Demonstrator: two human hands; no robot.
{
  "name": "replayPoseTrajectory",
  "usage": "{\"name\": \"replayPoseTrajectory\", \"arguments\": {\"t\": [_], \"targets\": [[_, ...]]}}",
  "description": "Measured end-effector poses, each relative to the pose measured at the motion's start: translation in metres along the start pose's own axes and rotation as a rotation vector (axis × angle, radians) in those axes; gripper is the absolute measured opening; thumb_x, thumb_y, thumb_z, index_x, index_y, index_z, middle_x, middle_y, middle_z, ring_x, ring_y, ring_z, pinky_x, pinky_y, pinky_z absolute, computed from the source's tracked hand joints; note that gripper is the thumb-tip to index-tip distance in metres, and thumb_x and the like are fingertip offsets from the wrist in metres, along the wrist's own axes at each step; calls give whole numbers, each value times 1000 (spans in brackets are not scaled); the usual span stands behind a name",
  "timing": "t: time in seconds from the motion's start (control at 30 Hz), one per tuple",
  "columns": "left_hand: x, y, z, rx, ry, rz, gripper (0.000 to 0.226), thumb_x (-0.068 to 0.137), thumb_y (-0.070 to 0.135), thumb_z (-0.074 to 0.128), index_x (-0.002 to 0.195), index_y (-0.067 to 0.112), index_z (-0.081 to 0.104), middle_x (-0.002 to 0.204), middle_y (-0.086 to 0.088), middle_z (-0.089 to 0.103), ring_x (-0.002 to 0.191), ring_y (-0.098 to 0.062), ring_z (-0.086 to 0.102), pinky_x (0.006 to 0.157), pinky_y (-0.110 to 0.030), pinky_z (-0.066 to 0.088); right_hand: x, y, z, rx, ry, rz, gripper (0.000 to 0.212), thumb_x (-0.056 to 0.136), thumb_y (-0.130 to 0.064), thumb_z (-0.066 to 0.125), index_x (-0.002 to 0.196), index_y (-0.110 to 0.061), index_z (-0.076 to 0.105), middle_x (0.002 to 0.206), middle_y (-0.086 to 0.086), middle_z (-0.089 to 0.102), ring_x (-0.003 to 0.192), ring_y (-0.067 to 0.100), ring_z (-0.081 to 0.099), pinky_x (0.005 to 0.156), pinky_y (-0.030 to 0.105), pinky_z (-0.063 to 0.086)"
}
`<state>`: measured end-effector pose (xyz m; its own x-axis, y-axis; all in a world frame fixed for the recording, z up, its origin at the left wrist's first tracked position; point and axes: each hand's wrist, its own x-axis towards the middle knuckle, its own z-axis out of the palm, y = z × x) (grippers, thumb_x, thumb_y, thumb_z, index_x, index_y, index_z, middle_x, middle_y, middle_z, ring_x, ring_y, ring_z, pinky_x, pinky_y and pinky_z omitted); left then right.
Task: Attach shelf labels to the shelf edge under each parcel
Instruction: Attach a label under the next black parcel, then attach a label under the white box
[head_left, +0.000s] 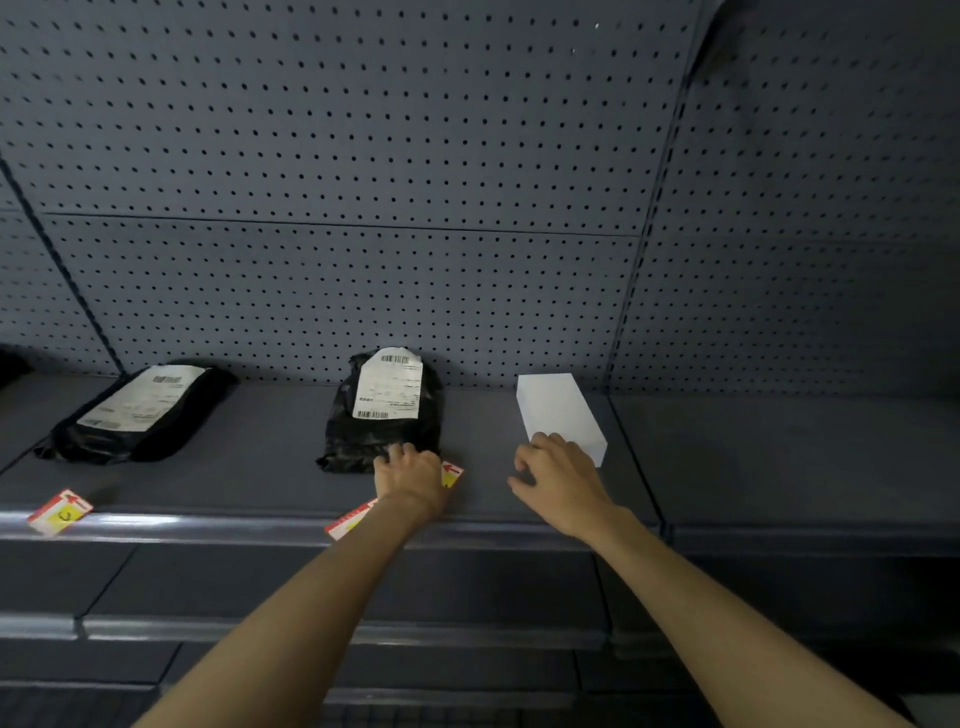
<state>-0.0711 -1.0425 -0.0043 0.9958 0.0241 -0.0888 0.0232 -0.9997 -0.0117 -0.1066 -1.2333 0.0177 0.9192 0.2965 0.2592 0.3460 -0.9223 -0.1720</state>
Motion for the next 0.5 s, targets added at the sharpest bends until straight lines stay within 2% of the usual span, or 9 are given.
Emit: {"name": "replayPoseTrajectory", "arguments": {"t": [0.13,0.27,0.33,0.43,0.5], "targets": [[3,5,4,-90,-44,-127,47,89,37,58,127,13,50,137,-13,45,130,-30,36,103,-42,35,-3,18,5,57,2,-27,22,93,-32,57,100,-12,64,103,4,60,98,21,54,80,32,44],[3,6,1,-158,-59,-151,47,84,34,65,123,12,51,131,-12,50,126,-30,41,103,-43,35,-4,24,8,100,4,-27,21,93,-31,56,99,-13,64,102,3,61,97,21,54,79,32,44],[3,7,-2,-205,-37,-149,42,80,28,67,116,14,53,122,-10,58,119,-29,49,100,-43,36,-4,24,9,114,9,-30,20,93,-30,57,99,-12,64,101,4,61,95,20,55,79,31,45],[-1,11,-4,-327,51,-96,26,81,14,60,107,19,59,109,-8,68,105,-29,60,94,-39,39,-4,25,7,145,11,-25,19,94,-28,56,100,-12,64,102,4,61,93,20,57,77,30,47],[-6,17,-8,-411,72,-38,20,83,13,58,100,22,66,105,-7,71,100,-29,63,91,-37,44,-5,28,3,177,2,-7,19,94,-28,56,102,-12,62,105,3,61,91,21,60,74,31,48]]}}
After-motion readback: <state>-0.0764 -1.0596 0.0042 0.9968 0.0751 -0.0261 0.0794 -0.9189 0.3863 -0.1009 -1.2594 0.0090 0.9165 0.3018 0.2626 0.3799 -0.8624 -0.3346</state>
